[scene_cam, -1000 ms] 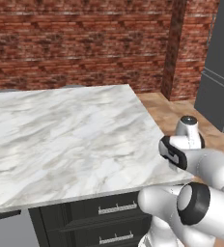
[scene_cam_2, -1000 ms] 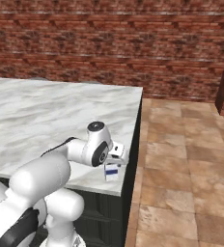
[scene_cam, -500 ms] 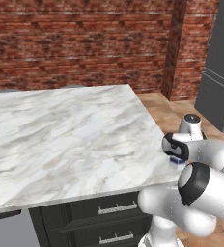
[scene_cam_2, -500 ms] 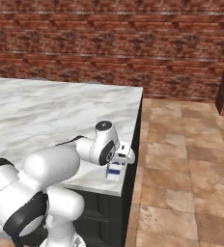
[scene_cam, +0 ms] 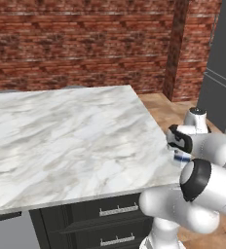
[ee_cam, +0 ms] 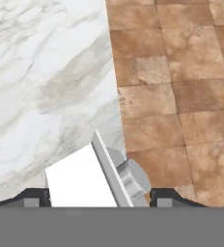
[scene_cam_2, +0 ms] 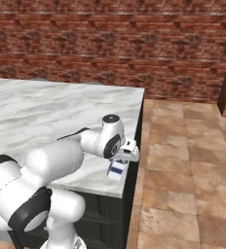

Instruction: Pick the milk from the counter and place it in the open cabinet.

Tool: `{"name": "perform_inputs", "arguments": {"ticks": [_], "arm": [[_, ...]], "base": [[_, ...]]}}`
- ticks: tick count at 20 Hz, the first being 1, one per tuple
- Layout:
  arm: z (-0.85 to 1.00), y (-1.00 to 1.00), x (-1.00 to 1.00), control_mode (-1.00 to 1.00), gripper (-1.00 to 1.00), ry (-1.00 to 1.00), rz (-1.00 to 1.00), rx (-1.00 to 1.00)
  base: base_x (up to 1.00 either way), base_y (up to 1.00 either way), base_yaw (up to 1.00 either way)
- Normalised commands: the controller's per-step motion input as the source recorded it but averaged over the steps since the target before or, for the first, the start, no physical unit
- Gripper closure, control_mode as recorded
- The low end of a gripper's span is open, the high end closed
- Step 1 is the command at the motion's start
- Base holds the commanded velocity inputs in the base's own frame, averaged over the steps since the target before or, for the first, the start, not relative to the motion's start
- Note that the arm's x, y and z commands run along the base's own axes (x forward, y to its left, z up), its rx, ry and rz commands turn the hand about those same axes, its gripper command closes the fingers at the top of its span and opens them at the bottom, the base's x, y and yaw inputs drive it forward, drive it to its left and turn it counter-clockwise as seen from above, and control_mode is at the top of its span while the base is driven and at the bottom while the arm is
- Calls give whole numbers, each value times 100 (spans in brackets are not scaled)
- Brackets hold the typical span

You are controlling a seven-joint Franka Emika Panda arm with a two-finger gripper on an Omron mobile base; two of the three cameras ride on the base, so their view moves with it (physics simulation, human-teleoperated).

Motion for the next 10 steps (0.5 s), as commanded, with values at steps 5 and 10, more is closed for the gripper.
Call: {"name": "perform_inputs", "arguments": {"ticks": [5, 10], "arm": [[45, 0, -77, -100, 100, -20, 0, -1], [69, 16, -63, -100, 100, -28, 0, -6]], "base": [[0, 0, 0], [0, 0, 0]]}}
